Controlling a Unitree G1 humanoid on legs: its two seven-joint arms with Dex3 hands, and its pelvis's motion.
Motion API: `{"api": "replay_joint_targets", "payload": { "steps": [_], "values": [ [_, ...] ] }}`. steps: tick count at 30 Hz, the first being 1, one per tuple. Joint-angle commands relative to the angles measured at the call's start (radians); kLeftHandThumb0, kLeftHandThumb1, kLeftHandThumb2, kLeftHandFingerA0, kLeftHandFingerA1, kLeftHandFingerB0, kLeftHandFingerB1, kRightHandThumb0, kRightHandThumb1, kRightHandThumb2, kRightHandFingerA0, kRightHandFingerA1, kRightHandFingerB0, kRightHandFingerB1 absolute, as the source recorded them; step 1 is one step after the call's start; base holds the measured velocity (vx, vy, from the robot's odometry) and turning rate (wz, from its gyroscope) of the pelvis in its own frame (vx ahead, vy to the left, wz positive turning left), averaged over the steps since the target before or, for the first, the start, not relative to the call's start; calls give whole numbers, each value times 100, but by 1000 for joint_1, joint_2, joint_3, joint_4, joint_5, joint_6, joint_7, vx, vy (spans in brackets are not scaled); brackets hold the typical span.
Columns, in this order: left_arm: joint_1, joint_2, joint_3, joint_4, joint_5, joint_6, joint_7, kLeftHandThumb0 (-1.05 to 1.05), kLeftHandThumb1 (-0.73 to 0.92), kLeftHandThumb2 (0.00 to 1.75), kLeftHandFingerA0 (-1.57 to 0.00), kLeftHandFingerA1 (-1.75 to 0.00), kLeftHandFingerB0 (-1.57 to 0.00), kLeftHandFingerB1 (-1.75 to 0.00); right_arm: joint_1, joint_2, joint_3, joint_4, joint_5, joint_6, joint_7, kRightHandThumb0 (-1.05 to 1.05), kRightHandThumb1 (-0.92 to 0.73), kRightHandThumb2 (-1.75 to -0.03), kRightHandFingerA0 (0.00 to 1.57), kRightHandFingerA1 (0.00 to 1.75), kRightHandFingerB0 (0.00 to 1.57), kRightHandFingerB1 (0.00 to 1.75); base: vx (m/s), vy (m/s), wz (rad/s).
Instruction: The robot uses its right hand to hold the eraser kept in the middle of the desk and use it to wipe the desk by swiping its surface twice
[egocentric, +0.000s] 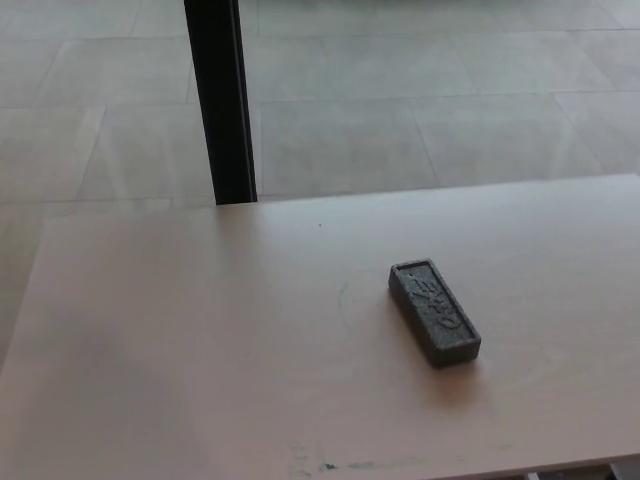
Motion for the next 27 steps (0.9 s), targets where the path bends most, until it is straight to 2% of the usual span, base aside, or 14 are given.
{"api": "replay_joint_targets", "payload": {
  "steps": [1,8,11,12,14,15,16,17,18,19,20,21,22,27],
  "values": [
    [-8,25,5,24,-25,-6,-3,-48,78,63,-53,-61,-31,-46,-242,-112,18,-7,15,49,-158,-50,-77,-67,131,98,93,57,0,0,0],
    [1,31,1,30,-23,-14,-7,-49,77,63,-55,-61,-33,-47,-522,-107,133,-208,-31,123,-217,-33,-81,-70,90,166,74,101,0,0,0],
    [-3,28,6,39,-29,-11,-2,-47,77,63,-54,-62,-34,-47,-627,-62,232,-380,-53,213,-220,-26,-73,-84,95,175,75,125,0,0,0],
    [-4,34,2,52,-26,-20,-19,-48,77,63,-52,-61,-32,-47,-643,-43,257,-426,-44,225,-202,-29,-63,-85,116,169,79,128,0,0,0],
    [-4,32,2,54,-26,-25,-14,-48,77,63,-53,-61,-32,-47,-660,-29,286,-474,-38,269,-193,-31,-69,-83,95,175,73,135,0,0,0],
    [6,30,-1,32,-25,-23,-16,-45,57,100,-53,-70,-22,-55,-688,1,316,-525,-12,304,-178,-27,-64,-89,94,175,73,134,0,0,0],
    [11,28,-2,21,-25,-22,-17,-45,57,100,-53,-70,-22,-55,-701,13,328,-547,-2,320,-171,-27,-64,-89,94,175,73,134,0,0,0],
    [9,31,-2,26,-25,-22,-19,-48,78,63,-55,-62,-32,-47,-712,28,348,-575,-4,347,-178,-28,-61,-93,95,175,72,134,0,0,0],
    [7,33,-1,31,-26,-21,-21,-48,78,63,-55,-62,-32,-47,-721,44,366,-598,-5,359,-178,-22,-56,-98,117,168,76,130,0,0,0],
    [5,33,-2,32,-25,-21,-18,-49,77,62,-55,-63,-33,-48,-738,76,396,-633,-2,367,-174,-36,-53,-111,121,137,87,115,0,0,0],
    [-2,33,-3,44,-21,-23,-7,-49,76,63,-58,-63,-35,-48,-757,101,415,-655,7,375,-171,-37,-50,-113,123,140,91,118,0,0,0],
    [-9,34,-3,53,-20,-21,0,-48,77,63,-56,-62,-35,-48,-780,146,445,-677,19,387,-170,-29,-48,-107,119,175,78,136,0,0,0],
    [-12,35,-2,58,-20,-22,0,-49,77,63,-57,-61,-35,-48,-790,174,464,-690,23,394,-168,-36,-53,-104,100,175,78,144,0,0,0],
    [-7,35,0,44,-27,-23,-11,-49,77,63,-55,-62,-36,-48,-763,335,572,-692,-4,376,-152,-38,-48,-111,98,175,75,151,0,0,0]
  ]
}}
